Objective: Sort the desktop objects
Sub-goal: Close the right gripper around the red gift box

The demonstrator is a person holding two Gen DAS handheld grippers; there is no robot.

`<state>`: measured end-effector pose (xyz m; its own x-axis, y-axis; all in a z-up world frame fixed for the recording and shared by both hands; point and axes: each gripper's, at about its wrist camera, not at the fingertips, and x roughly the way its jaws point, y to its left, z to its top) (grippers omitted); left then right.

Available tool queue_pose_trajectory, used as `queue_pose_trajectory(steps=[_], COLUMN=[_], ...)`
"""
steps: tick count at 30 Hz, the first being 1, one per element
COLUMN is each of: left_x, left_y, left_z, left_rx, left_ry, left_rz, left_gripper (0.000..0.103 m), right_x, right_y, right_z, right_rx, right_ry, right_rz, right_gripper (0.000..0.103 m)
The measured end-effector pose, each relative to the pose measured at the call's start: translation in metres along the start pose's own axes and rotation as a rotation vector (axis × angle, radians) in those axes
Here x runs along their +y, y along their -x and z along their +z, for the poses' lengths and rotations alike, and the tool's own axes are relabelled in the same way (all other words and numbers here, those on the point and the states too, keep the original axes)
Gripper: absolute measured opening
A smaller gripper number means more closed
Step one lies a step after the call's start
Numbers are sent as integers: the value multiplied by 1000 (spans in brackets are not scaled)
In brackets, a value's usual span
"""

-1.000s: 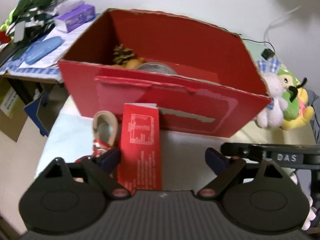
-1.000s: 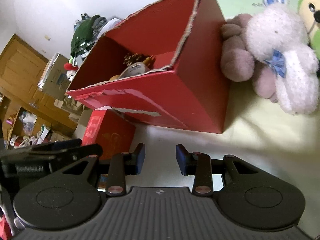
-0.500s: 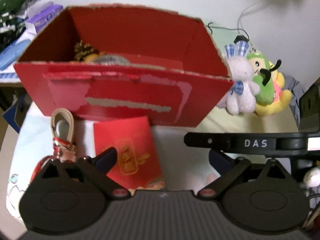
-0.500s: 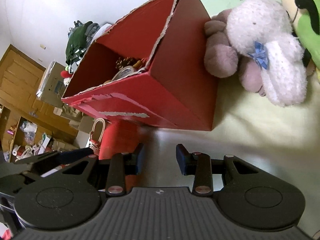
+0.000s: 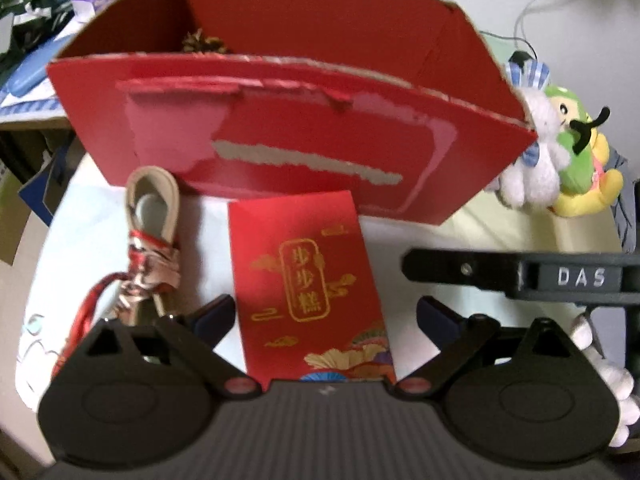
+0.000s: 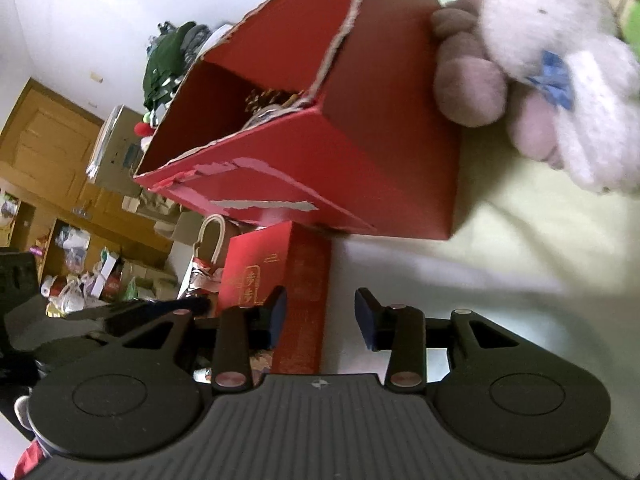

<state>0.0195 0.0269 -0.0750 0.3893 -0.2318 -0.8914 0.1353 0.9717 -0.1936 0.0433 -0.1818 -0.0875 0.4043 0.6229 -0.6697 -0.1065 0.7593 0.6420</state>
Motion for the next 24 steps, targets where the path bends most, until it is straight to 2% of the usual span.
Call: queue_pose_trajectory(steps=[6,10,14,17,24], left_x=[-3,-2,-10,-11,-12], left_y=[-14,-24,-32,-38,-44], left_z=[1,7,8,9,11], left_rx=[6,22,28,42,57], left_ry=[-15,-13,-42,-49,-38], left_rz=[39,50,91,101,114], left_gripper=[91,89,89,89,92], right_x=[12,20,21,12,-1], right_y=[-15,-36,-45,-49,-42], right_z=[10,12,11,10,10], right_rx=[27,94,118,143,150], right_ry=[29,38,45,8,-44], right_rz=[18,33,14,32,63], right_gripper=[43,43,47,51,53])
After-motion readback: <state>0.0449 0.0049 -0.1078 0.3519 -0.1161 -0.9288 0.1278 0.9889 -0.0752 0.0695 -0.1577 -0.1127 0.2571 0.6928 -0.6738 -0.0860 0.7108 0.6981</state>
